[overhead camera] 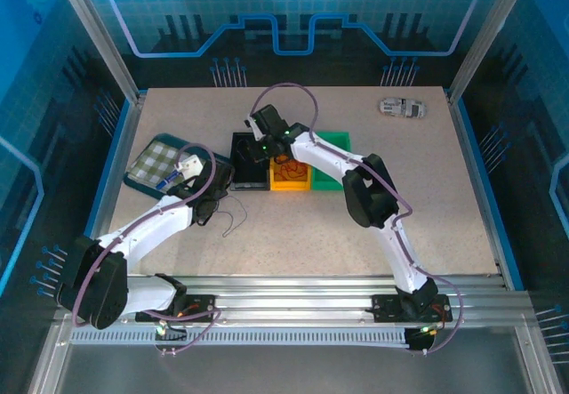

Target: Untangle the cables

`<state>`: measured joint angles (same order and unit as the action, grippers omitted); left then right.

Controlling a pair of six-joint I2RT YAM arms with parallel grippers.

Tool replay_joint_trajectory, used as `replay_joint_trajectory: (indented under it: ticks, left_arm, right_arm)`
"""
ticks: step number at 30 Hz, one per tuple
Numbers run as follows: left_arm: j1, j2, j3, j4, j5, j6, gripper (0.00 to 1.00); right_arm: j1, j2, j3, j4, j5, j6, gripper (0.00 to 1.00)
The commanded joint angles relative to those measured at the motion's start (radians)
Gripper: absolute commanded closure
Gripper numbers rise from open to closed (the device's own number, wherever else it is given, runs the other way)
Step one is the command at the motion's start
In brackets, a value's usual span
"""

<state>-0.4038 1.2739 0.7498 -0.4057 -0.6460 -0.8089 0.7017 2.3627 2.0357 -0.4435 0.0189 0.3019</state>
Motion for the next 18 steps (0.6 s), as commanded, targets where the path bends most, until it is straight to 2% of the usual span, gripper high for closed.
replay_joint_trajectory:
  ticks: [1,5,8,14,18]
  left_arm:
    - [0.008,-0.021,0.032,-0.001,0.012,0.029,1.0]
    - [0.008,-0.022,0.077,-0.032,0.018,0.046,1.0]
    - [0.008,-0.021,0.116,-0.044,0.024,0.067,1.0]
    - [0.008,-0.021,0.198,-0.069,0.023,0.116,1.0]
    - [0.025,-0.021,0.243,-0.085,0.049,0.112,1.0]
  right_arm:
    - [0.01,0.011,0.029,-0.012,-0.036,-0.022,0.85]
    - [0.01,-0.078,-0.035,0.089,-0.081,-0.02,0.64]
    - [0.009,-0.163,-0.086,0.162,-0.086,-0.024,0.56]
    - [-0.007,-0.293,-0.177,0.21,-0.079,-0.027,0.51]
    - [-0.05,-0.418,-0.379,0.275,-0.15,-0.011,0.5]
